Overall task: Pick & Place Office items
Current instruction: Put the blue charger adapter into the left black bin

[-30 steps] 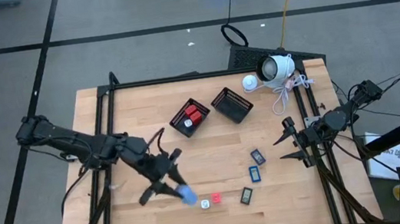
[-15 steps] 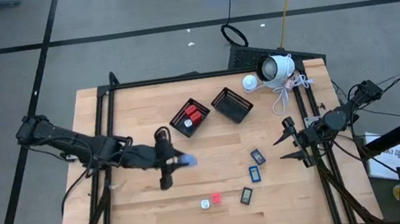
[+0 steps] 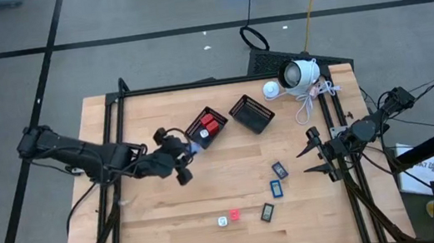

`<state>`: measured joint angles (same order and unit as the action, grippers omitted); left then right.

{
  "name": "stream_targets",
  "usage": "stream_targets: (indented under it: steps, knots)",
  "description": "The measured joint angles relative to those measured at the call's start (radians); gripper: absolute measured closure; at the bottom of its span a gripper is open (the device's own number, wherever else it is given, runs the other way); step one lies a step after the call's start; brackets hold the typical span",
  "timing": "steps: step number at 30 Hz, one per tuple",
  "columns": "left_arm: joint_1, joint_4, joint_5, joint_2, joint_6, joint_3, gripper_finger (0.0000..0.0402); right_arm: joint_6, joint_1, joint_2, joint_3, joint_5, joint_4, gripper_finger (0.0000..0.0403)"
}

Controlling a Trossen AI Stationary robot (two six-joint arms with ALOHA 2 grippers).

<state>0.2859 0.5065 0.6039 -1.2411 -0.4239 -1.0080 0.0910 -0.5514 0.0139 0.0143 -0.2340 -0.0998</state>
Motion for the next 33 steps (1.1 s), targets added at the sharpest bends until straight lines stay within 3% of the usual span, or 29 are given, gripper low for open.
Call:
stream_targets:
  steps: [9, 13, 25, 29, 33]
  knots:
    - [-0.127, 0.055, 0.016, 0.000, 0.028, 0.000, 0.0261, 0.000, 0.000, 0.000, 0.000, 0.000, 0.000, 0.0179]
    - [-0.192, 0.052, -0.005, 0.000, 0.062, 0.000, 0.0277, 0.000, 0.000, 0.000, 0.000, 0.000, 0.000, 0.0179]
    - [-0.342, 0.007, -0.114, -0.006, 0.160, 0.000, 0.0264, 0.000, 0.000, 0.000, 0.000, 0.000, 0.000, 0.0179]
    - [-0.385, -0.009, -0.128, -0.035, 0.188, 0.000, 0.0277, 0.000, 0.000, 0.000, 0.000, 0.000, 0.000, 0.0179]
    - [-0.439, -0.049, -0.218, -0.086, 0.215, 0.000, 0.0280, 0.000, 0.000, 0.000, 0.000, 0.000, 0.000, 0.0179]
